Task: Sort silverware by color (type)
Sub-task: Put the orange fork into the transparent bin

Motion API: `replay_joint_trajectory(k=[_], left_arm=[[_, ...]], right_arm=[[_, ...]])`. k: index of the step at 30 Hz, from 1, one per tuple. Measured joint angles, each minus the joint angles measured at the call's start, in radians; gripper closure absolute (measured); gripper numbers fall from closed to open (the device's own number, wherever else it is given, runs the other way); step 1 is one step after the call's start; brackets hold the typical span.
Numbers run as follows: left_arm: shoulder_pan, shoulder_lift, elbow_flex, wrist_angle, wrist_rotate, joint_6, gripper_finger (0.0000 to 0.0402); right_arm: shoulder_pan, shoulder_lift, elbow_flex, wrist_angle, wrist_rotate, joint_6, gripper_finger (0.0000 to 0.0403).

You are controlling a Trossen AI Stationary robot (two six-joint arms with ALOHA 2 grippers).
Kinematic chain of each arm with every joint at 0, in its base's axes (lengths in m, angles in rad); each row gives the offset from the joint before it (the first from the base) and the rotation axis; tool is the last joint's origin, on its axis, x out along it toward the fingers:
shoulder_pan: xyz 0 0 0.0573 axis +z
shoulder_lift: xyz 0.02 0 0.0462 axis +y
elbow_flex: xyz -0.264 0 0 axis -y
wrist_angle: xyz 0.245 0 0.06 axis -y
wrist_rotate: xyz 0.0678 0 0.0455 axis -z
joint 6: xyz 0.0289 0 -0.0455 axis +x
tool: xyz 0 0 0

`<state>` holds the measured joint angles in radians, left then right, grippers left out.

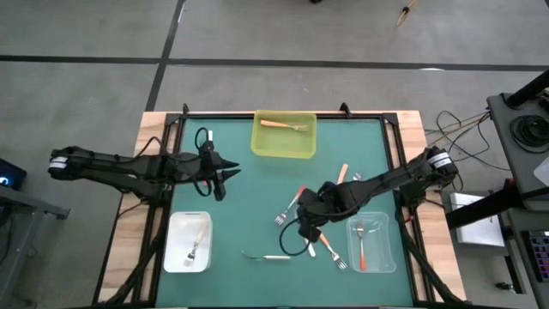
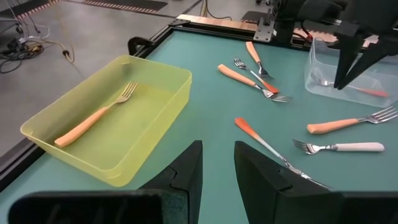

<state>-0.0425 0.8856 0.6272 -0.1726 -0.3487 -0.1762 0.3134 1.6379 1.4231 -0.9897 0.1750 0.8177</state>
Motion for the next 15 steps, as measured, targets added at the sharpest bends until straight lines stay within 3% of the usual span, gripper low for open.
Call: replay_joint_trajectory(k=[9, 15], left_arm=[[0.000, 0.000, 0.001, 0.001, 0.000, 0.010, 0.0326], [0.000, 0.000, 0.001, 0.001, 0.000, 0.010, 0.0326]], right_arm=[[0.006, 0.000, -0.048, 0.000, 0.013, -0.254, 0.0394], [-0.008, 0.000, -0.056, 0.000, 0.136, -0.353, 0.0394]])
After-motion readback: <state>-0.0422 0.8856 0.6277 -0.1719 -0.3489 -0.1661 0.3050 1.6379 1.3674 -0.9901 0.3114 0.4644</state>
